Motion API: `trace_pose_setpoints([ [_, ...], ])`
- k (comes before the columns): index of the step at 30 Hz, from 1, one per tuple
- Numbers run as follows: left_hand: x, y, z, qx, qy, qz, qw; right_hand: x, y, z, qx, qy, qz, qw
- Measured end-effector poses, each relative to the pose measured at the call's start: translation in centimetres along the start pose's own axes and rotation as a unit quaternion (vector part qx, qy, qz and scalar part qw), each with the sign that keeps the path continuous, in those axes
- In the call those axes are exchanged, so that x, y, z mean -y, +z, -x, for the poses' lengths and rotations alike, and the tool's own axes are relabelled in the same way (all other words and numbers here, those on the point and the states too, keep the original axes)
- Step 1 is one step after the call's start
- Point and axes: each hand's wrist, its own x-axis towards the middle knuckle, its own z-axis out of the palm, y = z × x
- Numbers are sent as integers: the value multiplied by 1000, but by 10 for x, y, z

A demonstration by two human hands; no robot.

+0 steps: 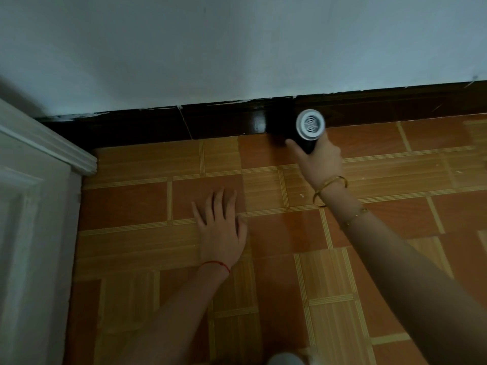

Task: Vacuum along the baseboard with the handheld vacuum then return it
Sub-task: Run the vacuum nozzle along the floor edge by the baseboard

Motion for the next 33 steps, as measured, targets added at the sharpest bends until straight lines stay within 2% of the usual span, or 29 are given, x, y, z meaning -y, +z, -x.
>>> trace_pose_setpoints([
  [9, 0, 0, 1, 1, 0, 5, 1000, -27, -36, -8, -85, 86, 24, 992],
  [12, 1, 1, 0, 4, -1, 6, 1000, -30, -39, -9, -89, 89, 14, 992],
  [16, 1, 2, 1, 2, 0, 11, 1000, -27, -38, -10, 5, 48, -18, 999],
  [19, 1, 1, 1, 7, 0, 14, 1000, -16, -35, -1, 81, -15, 3, 997],
  [22, 0, -1, 1, 4, 2, 19, 1000, -14, -36, 15, 83, -48, 45, 994],
  [25, 0, -2, 1, 9, 1, 16, 1000, -23, -48, 31, 83, -30, 56, 994],
  [30, 2, -3, 2, 16, 4, 20, 1000, -34, -77, 56, 166, -34, 88, 982],
  [33, 1, -3, 2, 23, 2, 21, 1000, -39, -82, 66, 147, -37, 121, 981],
])
